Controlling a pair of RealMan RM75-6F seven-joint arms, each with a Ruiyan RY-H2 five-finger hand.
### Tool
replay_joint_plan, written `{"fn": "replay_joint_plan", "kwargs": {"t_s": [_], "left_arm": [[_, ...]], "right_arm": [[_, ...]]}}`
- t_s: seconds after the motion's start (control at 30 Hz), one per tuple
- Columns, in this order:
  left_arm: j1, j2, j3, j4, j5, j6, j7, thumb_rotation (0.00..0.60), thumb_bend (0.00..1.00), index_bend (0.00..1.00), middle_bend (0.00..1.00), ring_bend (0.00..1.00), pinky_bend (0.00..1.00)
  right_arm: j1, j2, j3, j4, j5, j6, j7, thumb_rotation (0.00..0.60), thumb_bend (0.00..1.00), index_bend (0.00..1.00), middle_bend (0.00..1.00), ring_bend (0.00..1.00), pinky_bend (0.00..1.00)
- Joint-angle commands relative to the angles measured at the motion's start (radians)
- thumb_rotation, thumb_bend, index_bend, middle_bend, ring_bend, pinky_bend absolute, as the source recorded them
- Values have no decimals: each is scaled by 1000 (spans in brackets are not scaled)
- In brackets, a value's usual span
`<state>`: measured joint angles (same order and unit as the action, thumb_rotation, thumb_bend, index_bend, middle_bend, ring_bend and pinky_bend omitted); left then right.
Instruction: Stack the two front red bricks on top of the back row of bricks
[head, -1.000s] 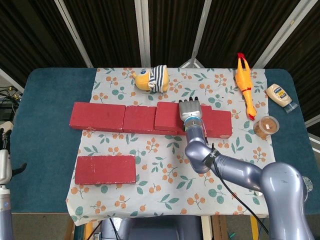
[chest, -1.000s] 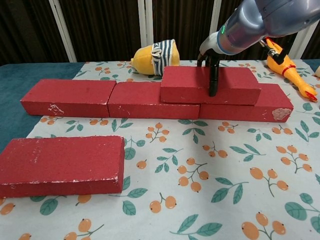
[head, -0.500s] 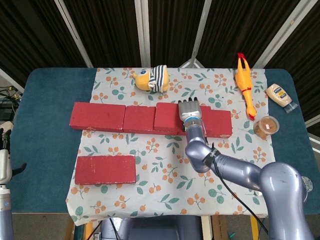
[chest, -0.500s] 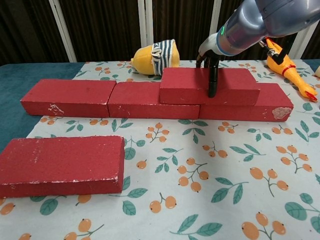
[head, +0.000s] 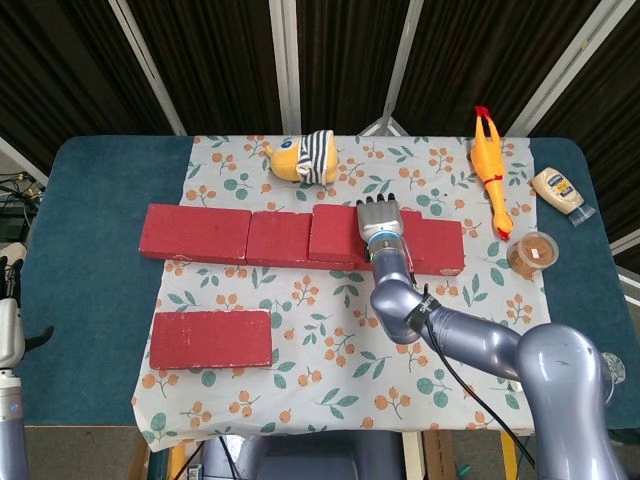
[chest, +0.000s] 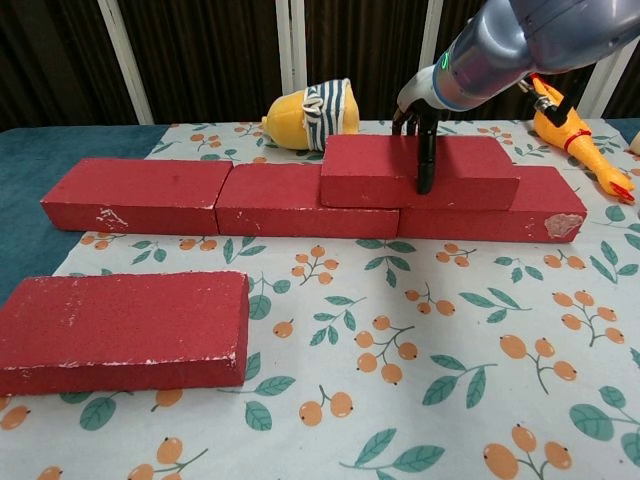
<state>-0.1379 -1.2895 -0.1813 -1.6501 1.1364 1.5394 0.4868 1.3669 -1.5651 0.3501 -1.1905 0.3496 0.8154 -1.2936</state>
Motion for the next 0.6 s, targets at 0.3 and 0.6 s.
{"fn": "replay_joint_plan", "kwargs": {"t_s": [0.3,0.6], "left_arm": [[0,1,0,0,-1,2,0,600,0,74,11,0,75],[0,1,0,0,-2,1,0,600,0,76,11,0,75]], "right_arm": [[9,7,-5,-6,13,-1,-5,600,101,59,18,0,0],[16,15,-11,-13,46,-3,-23,600,101,2,0,0,0]]}}
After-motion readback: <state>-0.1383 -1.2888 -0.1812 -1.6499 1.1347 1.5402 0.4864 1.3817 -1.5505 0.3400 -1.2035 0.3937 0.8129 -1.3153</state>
